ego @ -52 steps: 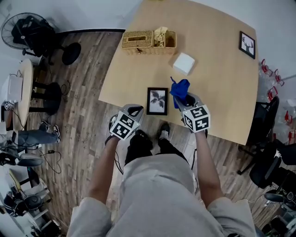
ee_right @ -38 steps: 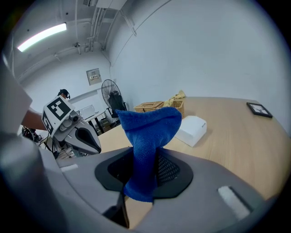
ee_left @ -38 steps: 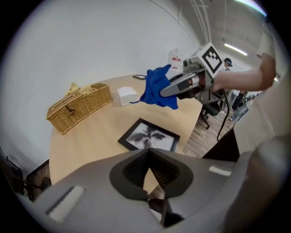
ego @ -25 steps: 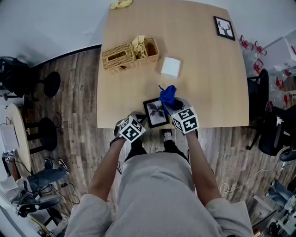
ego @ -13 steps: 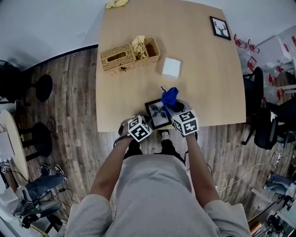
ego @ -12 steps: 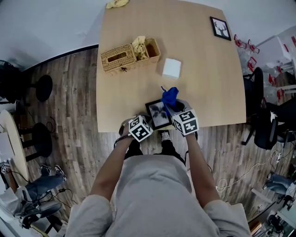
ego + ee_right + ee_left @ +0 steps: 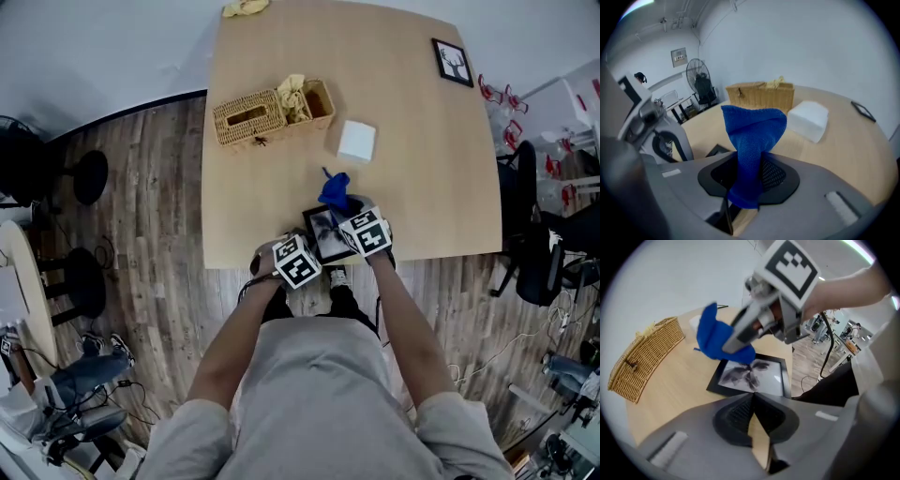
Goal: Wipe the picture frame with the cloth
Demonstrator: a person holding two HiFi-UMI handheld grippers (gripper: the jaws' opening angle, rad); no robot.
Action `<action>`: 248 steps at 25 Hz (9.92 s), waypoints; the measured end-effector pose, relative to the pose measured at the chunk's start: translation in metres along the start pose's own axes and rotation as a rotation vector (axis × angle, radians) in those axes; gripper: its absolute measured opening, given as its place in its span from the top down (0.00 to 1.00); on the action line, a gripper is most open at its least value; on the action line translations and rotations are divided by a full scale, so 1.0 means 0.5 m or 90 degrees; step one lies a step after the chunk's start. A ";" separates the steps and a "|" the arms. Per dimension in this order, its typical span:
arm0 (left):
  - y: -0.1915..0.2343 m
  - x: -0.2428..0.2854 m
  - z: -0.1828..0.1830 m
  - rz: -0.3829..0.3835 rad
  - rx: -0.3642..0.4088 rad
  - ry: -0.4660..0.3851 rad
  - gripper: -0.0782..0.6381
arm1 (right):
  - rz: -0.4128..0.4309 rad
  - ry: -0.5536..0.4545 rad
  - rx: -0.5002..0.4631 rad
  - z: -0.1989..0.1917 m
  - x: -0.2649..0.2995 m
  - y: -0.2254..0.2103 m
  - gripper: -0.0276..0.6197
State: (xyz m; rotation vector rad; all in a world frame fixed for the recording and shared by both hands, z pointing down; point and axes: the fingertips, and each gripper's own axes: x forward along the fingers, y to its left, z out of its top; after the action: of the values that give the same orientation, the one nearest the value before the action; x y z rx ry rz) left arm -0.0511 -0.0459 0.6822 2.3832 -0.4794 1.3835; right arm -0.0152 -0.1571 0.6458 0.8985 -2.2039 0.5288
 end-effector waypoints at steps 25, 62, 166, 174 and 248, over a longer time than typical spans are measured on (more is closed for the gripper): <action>0.003 -0.003 -0.005 0.000 -0.006 0.016 0.82 | 0.009 -0.017 0.025 -0.067 -0.019 0.019 0.78; 0.001 -0.003 -0.004 0.013 0.000 0.019 0.82 | 0.003 -0.001 0.074 -0.186 -0.118 0.064 0.78; 0.008 -0.002 -0.001 0.025 -0.071 -0.015 0.82 | 0.066 0.029 -0.104 0.001 0.086 0.122 0.79; 0.009 -0.002 0.002 0.029 -0.068 -0.015 0.82 | 0.143 0.056 -0.160 -0.006 0.076 0.163 0.79; 0.004 -0.005 0.000 0.026 -0.046 -0.023 0.82 | 0.144 0.065 -0.060 -0.189 -0.080 0.249 0.79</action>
State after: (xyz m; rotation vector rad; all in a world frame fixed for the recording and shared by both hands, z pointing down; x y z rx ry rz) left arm -0.0530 -0.0472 0.6801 2.3555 -0.5814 1.3191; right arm -0.0431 0.0004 0.6676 0.5640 -2.2289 0.5588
